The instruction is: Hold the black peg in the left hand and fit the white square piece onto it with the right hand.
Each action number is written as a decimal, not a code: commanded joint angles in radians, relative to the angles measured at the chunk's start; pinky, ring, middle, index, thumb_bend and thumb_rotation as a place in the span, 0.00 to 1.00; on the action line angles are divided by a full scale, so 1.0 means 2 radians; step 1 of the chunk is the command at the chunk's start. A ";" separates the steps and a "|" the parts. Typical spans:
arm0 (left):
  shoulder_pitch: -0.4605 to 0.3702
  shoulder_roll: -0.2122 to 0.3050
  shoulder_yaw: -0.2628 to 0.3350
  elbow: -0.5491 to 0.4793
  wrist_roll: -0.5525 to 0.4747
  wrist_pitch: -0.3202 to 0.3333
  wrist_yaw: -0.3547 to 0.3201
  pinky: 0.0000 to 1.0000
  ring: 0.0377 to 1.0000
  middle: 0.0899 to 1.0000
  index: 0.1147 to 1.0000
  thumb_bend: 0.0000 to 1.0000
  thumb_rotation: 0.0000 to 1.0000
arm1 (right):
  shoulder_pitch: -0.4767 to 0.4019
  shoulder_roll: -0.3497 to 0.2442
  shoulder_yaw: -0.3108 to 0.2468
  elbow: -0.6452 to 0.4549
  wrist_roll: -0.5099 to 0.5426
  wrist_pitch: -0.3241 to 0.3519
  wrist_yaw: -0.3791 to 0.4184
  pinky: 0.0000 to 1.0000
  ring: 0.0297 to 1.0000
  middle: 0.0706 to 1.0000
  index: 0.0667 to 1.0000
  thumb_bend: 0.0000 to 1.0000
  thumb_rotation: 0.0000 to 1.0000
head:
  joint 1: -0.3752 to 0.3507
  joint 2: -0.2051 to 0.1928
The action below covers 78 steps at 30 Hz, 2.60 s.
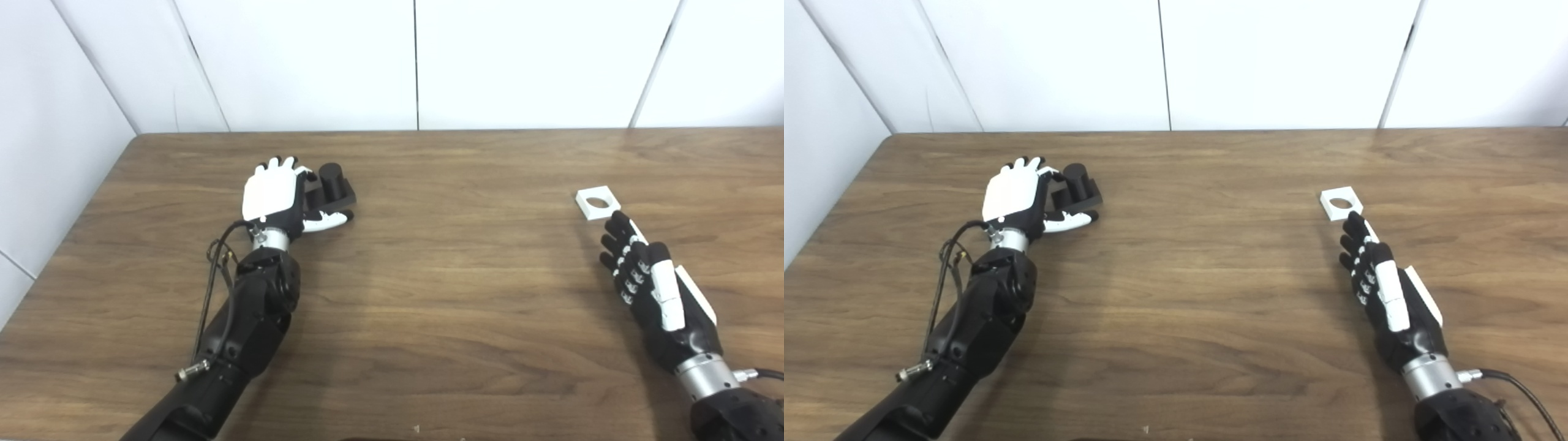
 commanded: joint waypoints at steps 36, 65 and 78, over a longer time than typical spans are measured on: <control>-0.004 0.004 0.017 0.014 -0.029 -0.028 0.049 1.00 1.00 0.87 0.42 0.52 0.07 | -0.006 -0.011 -0.001 -0.015 0.003 -0.027 0.009 1.00 1.00 1.00 1.00 0.70 1.00 | 0.001 0.002; 0.043 -0.009 0.032 -0.080 -0.055 -0.039 0.045 1.00 0.99 0.83 0.41 0.52 0.07 | -0.015 -0.011 0.007 -0.009 -0.008 -0.030 0.007 1.00 1.00 1.00 1.00 0.67 1.00 | -0.006 0.005; 0.112 -0.030 0.020 -0.241 -0.051 -0.010 -0.045 1.00 0.99 0.83 0.41 0.53 0.07 | -0.019 0.002 0.024 0.005 -0.022 -0.035 0.007 1.00 1.00 1.00 1.00 0.70 1.00 | -0.017 0.009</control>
